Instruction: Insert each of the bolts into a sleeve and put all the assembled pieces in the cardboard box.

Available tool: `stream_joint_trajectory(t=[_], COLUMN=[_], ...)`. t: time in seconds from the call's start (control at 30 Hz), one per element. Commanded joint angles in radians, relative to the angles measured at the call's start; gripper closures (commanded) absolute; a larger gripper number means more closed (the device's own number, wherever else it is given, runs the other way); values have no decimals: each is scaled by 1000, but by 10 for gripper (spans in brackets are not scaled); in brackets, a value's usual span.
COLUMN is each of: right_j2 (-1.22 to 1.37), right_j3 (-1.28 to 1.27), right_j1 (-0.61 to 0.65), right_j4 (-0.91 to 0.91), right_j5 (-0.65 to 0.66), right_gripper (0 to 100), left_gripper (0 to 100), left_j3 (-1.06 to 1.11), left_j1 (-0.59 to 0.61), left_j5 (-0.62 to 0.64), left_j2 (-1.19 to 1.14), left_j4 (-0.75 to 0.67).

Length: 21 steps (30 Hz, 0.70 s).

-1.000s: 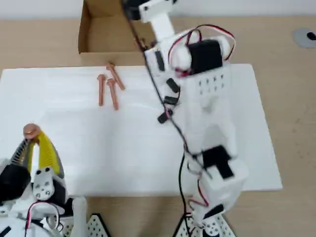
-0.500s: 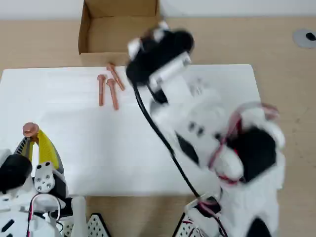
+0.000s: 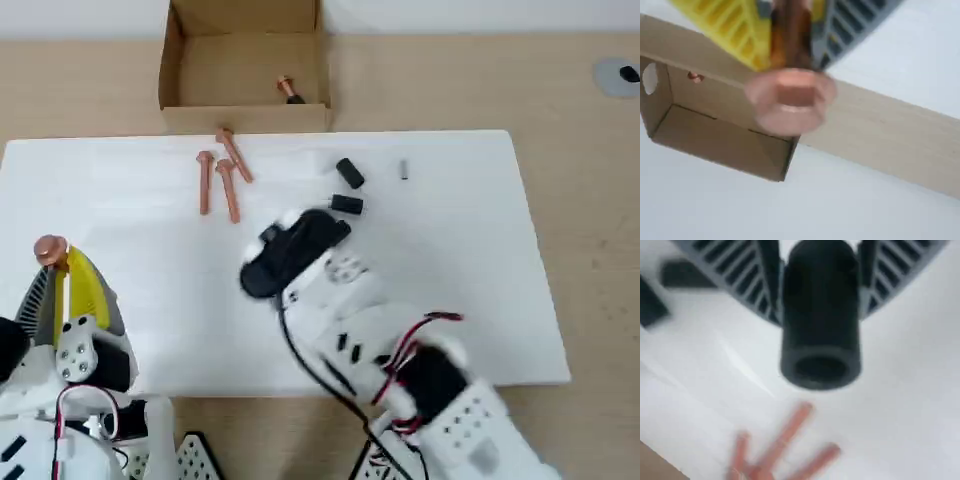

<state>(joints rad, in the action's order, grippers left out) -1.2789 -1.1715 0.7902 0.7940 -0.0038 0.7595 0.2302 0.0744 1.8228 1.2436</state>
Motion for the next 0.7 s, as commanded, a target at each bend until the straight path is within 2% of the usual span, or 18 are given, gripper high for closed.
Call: stream_joint_trajectory(t=[0.0, 0.17, 0.37, 0.5, 0.67], right_j2=[-50, -50, -54, -56, -58], right_j3=[-128, -205, -236, -236, -229], right_j1=[58, 159, 295, 315, 315], right_j4=[-267, -428, -496, -522, -539], right_j5=[9, 8, 8, 8, 6], right_gripper=[989, 989, 989, 989, 989], left_gripper=[993, 993, 993, 994, 994], left_j3=[-2, 0, 44, 117, 160], left_j1=[5, -9, -244, -299, -305], left_j5=[11, 11, 6, 5, 8], left_j2=[-1, -1, -2, -2, -1], left_j4=[-34, -35, -95, -180, -189])
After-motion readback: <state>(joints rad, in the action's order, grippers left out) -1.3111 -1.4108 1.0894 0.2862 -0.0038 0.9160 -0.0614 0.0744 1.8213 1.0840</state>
